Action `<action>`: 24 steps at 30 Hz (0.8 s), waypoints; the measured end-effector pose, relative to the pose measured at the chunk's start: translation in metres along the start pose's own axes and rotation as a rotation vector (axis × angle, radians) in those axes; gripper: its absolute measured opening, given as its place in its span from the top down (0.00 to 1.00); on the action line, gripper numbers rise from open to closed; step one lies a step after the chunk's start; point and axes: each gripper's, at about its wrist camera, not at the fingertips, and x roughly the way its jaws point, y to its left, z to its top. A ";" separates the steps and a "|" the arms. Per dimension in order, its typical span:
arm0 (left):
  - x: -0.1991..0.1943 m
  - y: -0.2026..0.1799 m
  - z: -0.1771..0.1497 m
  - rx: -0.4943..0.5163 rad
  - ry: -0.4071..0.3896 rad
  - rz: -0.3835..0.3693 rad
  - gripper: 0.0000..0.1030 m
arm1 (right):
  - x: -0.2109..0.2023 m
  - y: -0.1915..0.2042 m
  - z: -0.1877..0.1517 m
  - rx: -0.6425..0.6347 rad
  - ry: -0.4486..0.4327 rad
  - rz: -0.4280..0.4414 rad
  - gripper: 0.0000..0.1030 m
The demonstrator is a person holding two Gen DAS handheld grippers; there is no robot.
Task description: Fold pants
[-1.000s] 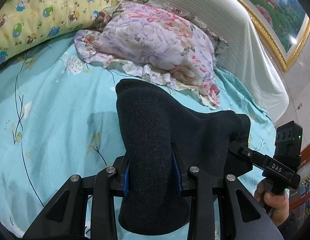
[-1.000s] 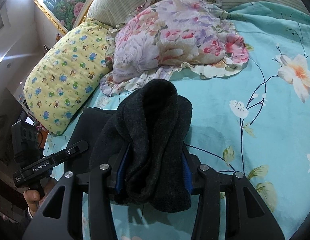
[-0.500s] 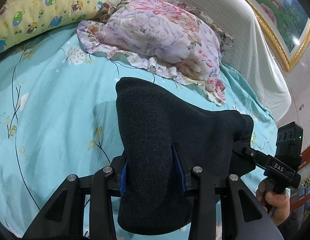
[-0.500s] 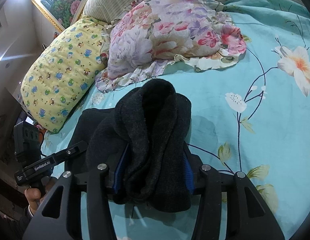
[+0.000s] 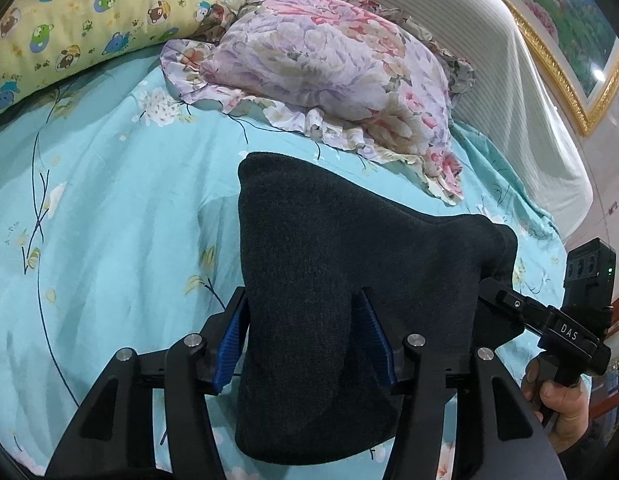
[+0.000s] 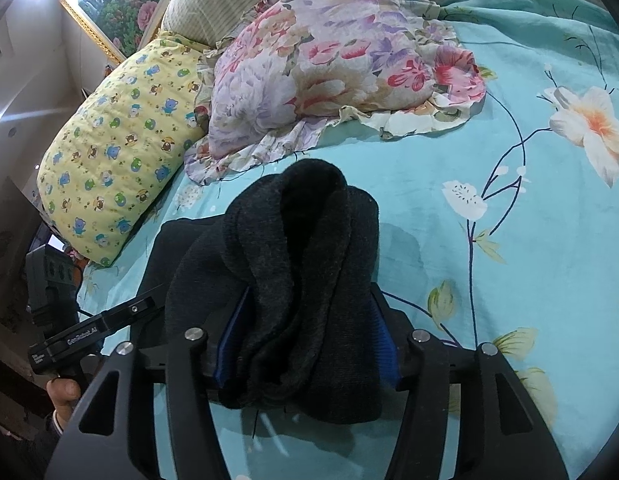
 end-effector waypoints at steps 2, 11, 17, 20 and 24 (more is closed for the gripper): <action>-0.001 -0.001 0.000 0.003 0.001 0.013 0.39 | -0.001 0.000 0.000 -0.003 -0.003 -0.013 0.39; -0.013 -0.008 -0.005 0.026 0.008 0.028 0.33 | -0.014 0.007 -0.003 -0.015 -0.014 -0.049 0.37; -0.030 -0.020 -0.013 0.074 -0.027 0.058 0.28 | -0.031 0.021 -0.010 -0.054 -0.045 -0.082 0.26; -0.038 -0.024 -0.018 0.090 -0.041 0.075 0.25 | -0.042 0.032 -0.016 -0.087 -0.076 -0.096 0.22; -0.044 -0.027 -0.025 0.102 -0.044 0.091 0.25 | -0.052 0.045 -0.023 -0.122 -0.108 -0.113 0.21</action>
